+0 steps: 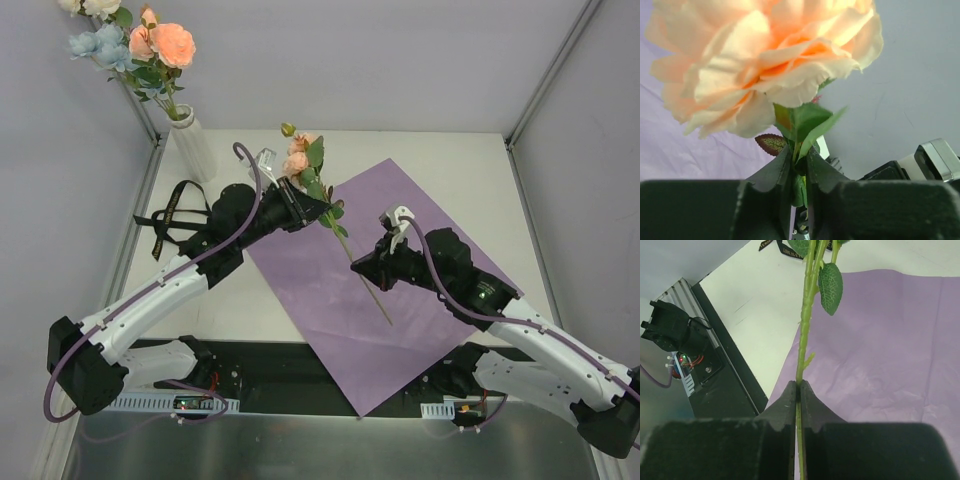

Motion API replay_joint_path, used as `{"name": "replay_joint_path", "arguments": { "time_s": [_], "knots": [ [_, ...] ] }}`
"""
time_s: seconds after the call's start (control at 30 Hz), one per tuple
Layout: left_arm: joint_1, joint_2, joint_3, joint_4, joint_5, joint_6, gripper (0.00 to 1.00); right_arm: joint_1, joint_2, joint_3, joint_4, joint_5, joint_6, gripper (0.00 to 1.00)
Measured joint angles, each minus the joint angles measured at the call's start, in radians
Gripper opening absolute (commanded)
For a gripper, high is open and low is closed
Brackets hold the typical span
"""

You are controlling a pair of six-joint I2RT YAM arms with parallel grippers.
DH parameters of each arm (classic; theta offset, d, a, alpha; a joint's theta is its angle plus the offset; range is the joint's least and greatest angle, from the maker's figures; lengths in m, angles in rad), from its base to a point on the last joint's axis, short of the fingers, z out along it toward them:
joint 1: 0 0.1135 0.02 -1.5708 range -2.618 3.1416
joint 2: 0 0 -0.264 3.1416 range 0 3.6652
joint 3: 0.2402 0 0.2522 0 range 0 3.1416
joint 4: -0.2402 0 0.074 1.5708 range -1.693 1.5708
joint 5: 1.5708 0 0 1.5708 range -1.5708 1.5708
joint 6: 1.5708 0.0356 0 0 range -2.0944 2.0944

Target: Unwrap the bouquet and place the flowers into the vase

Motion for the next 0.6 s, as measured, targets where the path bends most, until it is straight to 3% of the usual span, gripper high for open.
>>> {"name": "replay_joint_path", "arguments": {
  "time_s": [0.07,0.1,0.23,0.3,0.6],
  "knots": [
    [0.0,0.0,0.003,-0.001,-0.011,0.023,0.0,0.001,0.0,0.0,0.0,0.001,-0.005,0.32],
    [0.0,-0.001,0.003,-0.001,-0.016,0.029,0.0,0.001,0.003,0.0,-0.001,0.0,-0.009,0.49],
    [-0.006,-0.01,0.005,-0.002,-0.079,0.118,0.0,0.003,0.033,0.004,-0.021,0.025,-0.028,0.77],
    [-0.006,-0.023,0.009,-0.004,-0.122,0.191,0.0,0.005,0.059,0.006,-0.045,0.073,-0.031,0.84],
    [-0.003,-0.121,0.111,0.039,-0.406,0.685,0.0,0.005,0.114,0.018,-0.106,0.223,-0.035,0.84]
  ]
}}
